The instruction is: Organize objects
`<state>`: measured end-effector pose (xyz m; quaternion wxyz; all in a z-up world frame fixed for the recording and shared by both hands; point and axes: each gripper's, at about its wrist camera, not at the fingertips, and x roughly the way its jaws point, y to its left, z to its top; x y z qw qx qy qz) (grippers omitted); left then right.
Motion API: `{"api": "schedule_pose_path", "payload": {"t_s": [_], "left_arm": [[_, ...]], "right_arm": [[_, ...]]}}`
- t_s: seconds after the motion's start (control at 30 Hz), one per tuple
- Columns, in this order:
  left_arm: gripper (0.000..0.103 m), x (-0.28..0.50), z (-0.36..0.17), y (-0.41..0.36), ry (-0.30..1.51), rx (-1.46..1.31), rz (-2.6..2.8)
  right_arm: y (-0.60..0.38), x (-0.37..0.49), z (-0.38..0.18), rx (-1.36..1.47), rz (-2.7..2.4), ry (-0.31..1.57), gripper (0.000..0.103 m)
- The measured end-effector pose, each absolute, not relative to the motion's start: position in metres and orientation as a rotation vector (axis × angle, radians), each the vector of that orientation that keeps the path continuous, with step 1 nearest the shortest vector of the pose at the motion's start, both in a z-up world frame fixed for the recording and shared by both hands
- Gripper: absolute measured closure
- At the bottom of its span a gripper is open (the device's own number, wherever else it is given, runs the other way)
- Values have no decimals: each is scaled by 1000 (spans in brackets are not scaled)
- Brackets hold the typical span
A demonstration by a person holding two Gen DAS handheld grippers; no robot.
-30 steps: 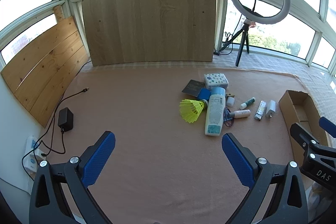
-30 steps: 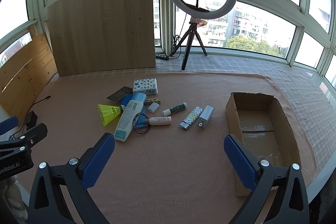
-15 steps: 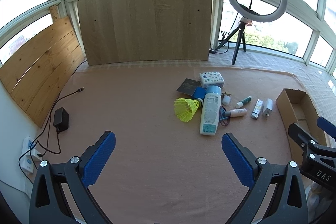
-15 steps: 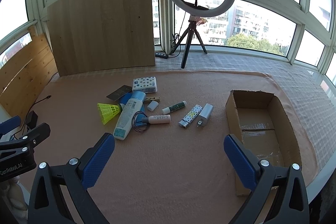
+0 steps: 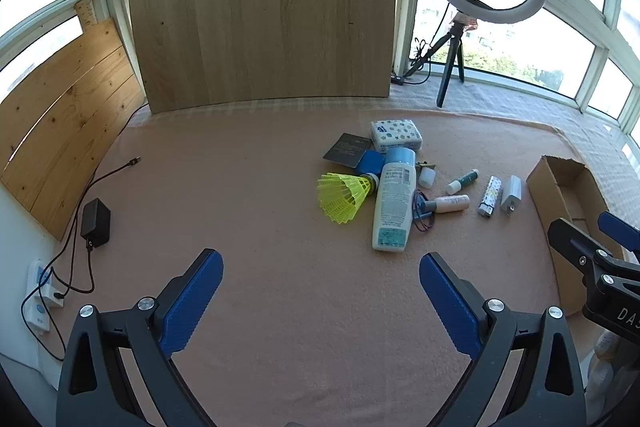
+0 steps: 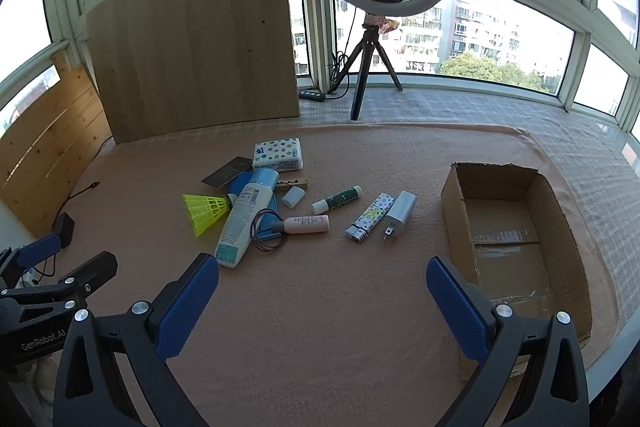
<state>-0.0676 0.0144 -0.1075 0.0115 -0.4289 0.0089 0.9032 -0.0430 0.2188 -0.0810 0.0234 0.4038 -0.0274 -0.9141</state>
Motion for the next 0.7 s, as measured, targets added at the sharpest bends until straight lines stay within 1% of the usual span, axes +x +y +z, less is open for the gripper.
{"api": "schedule_pose_path", "payload": {"t_s": [0.1, 0.3, 0.4, 0.47, 0.57, 0.67, 0.7], "left_arm": [[2, -79, -113, 13, 21, -1356, 2805], [2, -112, -119, 9, 32, -1376, 2808], [3, -134, -125, 6, 16, -1413, 2772], [2, -147, -128, 11, 47, -1411, 2764], [2, -169, -133, 23, 120, -1407, 2755], [3, -196, -145, 32, 124, -1440, 2711], [4, -205, -149, 34, 115, -1451, 2696]], "right_arm": [[225, -56, -86, 1278, -2796, -150, 1], [236, -95, -95, 1337, -2727, -281, 6], [234, -118, -100, 1359, -2690, -307, 6], [230, -136, -105, 1380, -2670, -308, 6], [221, -165, -115, 1421, -2621, -326, 11], [212, -194, -129, 1482, -2542, -378, 17], [208, -204, -134, 1504, -2520, -387, 20]]}}
